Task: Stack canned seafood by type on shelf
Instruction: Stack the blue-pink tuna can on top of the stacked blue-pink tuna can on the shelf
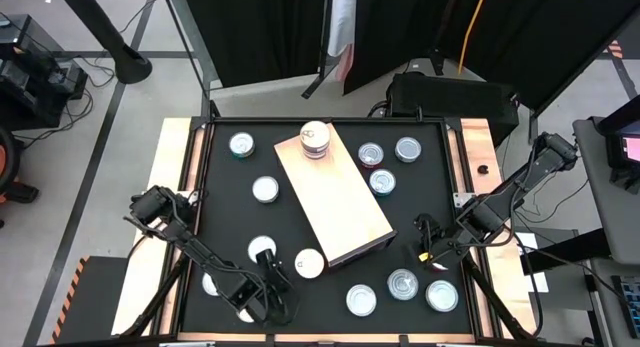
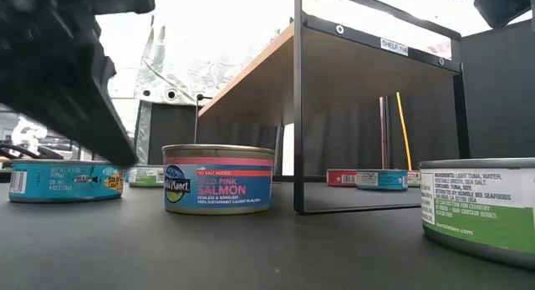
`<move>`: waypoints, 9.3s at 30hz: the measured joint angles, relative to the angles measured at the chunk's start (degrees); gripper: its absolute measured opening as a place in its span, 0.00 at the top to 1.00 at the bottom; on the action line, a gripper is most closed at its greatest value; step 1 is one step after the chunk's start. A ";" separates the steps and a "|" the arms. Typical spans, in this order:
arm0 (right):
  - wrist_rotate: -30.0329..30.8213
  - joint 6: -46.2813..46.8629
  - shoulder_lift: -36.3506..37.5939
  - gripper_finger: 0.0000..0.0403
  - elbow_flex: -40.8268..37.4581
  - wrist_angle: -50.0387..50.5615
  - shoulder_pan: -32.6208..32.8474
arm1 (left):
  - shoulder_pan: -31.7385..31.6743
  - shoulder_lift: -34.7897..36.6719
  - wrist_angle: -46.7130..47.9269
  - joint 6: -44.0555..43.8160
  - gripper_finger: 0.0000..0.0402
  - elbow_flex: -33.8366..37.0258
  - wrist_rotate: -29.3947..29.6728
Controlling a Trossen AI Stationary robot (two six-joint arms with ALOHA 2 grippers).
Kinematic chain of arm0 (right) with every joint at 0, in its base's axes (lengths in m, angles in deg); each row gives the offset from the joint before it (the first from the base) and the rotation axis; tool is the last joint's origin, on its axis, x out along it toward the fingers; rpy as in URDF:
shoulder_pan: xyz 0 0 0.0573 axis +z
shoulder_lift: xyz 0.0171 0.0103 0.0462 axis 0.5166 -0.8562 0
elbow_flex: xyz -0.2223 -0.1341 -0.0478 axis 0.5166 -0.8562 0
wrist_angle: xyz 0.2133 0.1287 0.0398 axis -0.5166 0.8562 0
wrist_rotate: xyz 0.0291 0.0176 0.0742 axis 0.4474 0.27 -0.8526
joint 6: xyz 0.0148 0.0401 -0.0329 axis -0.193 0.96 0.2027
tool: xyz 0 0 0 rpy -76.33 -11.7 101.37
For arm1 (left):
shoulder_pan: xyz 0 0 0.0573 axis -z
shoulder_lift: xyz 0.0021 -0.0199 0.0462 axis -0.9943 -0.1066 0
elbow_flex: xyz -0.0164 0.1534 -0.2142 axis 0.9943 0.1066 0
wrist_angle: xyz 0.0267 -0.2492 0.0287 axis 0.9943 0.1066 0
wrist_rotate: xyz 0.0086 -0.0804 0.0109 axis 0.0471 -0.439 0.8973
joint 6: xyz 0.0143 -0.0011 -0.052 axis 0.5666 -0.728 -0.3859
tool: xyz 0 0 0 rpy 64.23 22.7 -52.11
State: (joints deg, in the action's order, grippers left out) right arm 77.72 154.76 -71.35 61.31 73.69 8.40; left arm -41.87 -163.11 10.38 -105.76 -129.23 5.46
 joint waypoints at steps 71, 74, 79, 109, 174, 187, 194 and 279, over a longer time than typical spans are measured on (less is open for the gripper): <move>-0.07 2.03 0.02 0.99 0.00 0.44 -0.15 | 4.18 6.64 5.84 2.19 1.00 0.39 -6.40; -0.07 2.03 0.02 0.99 0.00 0.46 -0.14 | 4.14 6.71 6.15 3.04 1.00 0.29 -7.47; -0.07 2.03 0.02 0.99 0.00 0.48 -0.15 | 4.16 6.71 6.63 2.97 1.00 1.99 -9.10; 0.07 1.35 0.04 0.99 0.00 0.70 -0.15 | 4.16 6.71 6.96 -0.53 1.00 5.86 -13.41; 0.07 -2.51 0.00 0.99 0.00 3.06 -3.17 | 3.22 9.92 -5.39 3.28 1.00 8.43 -8.31; 0.09 -2.42 0.02 0.99 0.00 3.08 -3.17 | 2.21 8.13 -6.73 3.03 1.00 8.54 -9.52; 0.02 -2.47 0.02 0.99 0.00 3.07 -3.17 | 2.41 7.86 -6.59 2.83 1.00 8.96 -9.89; 2.34 3.74 0.04 0.99 0.00 0.55 -3.54 | 0.33 11.26 24.77 -44.13 0.02 -10.67 -21.99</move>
State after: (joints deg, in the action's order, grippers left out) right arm 80.06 158.50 -71.31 61.31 74.23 4.86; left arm -41.53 -151.85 35.16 -149.89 -139.90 -16.53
